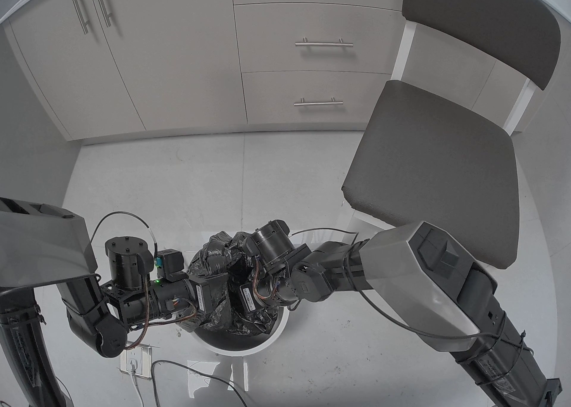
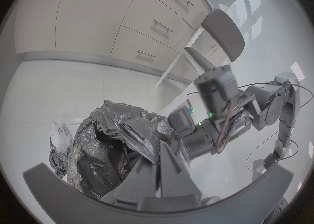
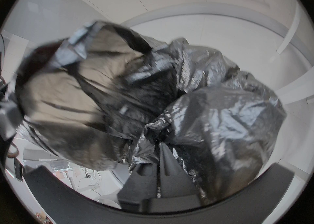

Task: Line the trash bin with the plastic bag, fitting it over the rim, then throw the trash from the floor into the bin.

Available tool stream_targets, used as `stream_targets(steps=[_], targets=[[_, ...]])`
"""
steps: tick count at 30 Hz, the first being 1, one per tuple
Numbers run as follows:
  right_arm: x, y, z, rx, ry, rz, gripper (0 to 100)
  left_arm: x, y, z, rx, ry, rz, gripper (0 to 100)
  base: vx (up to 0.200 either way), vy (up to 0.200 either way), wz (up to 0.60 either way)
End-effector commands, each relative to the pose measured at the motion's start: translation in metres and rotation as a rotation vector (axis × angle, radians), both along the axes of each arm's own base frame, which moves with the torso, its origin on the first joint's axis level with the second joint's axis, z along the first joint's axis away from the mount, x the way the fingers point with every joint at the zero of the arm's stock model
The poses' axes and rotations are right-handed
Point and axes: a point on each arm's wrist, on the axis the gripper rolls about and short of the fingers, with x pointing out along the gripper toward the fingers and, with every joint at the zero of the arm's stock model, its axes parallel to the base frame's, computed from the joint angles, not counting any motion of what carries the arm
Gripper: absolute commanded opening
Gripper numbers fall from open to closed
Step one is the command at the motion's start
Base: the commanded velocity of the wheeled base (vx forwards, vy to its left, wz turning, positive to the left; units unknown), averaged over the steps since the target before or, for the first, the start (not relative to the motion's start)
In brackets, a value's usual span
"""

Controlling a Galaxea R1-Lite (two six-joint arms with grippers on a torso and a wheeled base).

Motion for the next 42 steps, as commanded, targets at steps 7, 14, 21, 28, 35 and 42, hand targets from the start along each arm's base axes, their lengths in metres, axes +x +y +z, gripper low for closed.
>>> stream_targets(steps=[7, 14, 21, 28, 35, 42], targets=[[-0.003, 0.003, -0.039, -0.094, 0.066, 0.041, 0, 0.002, 0.0, -0.003, 0.001, 0.007, 0.002, 0, 0.0, 0.0, 0.0], [-0.016, 0.005, -0.041, -0.174, 0.095, 0.113, 0, 0.002, 0.0, -0.004, 0.002, 0.008, 0.003, 0, 0.0, 0.0, 0.0], [-0.03, 0.017, -0.042, -0.191, 0.085, 0.143, 0, 0.002, 0.0, -0.005, 0.003, 0.013, 0.002, 0, 0.0, 0.0, 0.0], [-0.035, 0.022, -0.037, -0.186, 0.071, 0.155, 100, 0.002, 0.0, -0.005, 0.003, 0.013, 0.002, 0, 0.0, 0.0, 0.0], [-0.043, 0.031, -0.011, -0.168, 0.019, 0.149, 100, 0.002, 0.001, -0.005, 0.003, 0.011, 0.005, 0, 0.0, 0.0, 0.0], [-0.047, 0.029, 0.036, -0.145, -0.045, 0.129, 100, 0.003, -0.001, -0.003, 0.0, 0.003, 0.0, 0, 0.0, 0.0, 0.0]])
